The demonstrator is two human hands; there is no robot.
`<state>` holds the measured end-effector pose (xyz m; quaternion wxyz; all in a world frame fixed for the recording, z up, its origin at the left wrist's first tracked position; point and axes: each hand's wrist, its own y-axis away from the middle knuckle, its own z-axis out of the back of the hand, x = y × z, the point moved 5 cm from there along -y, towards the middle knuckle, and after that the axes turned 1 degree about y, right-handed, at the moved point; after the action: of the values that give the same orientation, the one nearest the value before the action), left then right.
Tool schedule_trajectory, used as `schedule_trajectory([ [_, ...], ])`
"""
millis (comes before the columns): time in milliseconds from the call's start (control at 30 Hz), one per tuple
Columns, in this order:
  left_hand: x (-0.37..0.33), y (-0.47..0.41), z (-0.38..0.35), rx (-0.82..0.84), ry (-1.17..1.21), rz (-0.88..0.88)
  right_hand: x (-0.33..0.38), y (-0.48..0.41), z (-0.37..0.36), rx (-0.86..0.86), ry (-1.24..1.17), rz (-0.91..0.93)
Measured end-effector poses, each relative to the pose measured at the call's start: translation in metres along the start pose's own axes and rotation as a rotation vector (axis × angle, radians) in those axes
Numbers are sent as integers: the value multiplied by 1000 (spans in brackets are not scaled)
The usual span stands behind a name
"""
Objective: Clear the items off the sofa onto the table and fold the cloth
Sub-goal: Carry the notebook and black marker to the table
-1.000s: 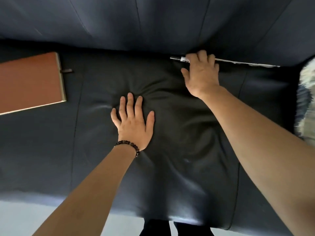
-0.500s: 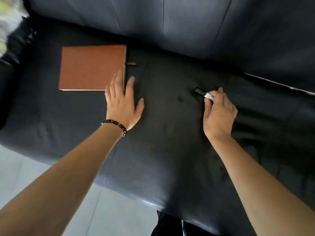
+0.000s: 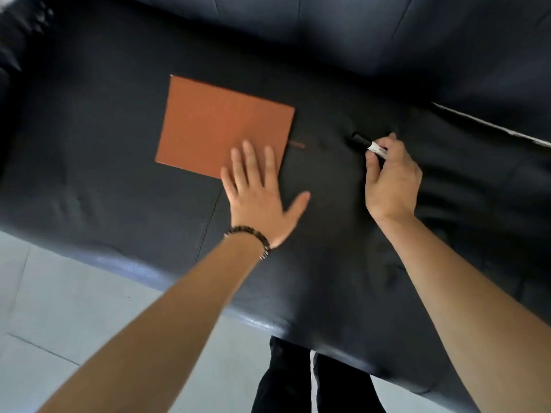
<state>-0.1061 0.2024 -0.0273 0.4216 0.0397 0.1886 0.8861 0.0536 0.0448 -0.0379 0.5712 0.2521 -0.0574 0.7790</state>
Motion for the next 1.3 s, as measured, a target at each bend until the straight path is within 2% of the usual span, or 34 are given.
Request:
schedule_trajectory([
  [100, -36, 41, -7, 97, 95, -61, -9, 21, 9, 10, 13, 48],
  [133, -41, 43, -2, 92, 127, -78, -14, 28, 13, 5, 19, 61],
  [200, -35, 21, 17, -19, 141, -113, -20, 39, 15, 11, 31, 71],
  [267, -22, -23, 42, -152, 82, -198, -23, 42, 14, 23, 44, 63],
  [300, -13, -49, 52, -160, 33, -243, -24, 42, 13, 23, 46, 62],
  [400, 18, -112, 63, -22, -172, -273, -25, 42, 8, 37, 52, 50],
  [467, 26, -122, 58, 42, -199, -240, -26, 43, 7, 41, 38, 34],
  [567, 21, -105, 51, -28, -176, -194, -27, 43, 10, 51, 17, 13],
  [667, 19, -81, 39, -63, -121, -18, -29, 41, 11, 89, 15, 35],
  [767, 17, -55, 28, -50, 43, 177, -36, 45, 18, 128, 56, 69],
  [833, 11, -28, 29, -79, 132, 226, -42, 58, 29, 181, 49, 43],
  [967, -22, 54, 59, -128, 315, 243, -43, 105, 93, 212, -99, -47],
  [1067, -59, 116, 113, -126, 513, 244, -39, 151, 170, 190, -175, -100],
  [1300, -139, 214, 339, -176, 956, 87, -7, 237, 397, -46, -405, -192],
])
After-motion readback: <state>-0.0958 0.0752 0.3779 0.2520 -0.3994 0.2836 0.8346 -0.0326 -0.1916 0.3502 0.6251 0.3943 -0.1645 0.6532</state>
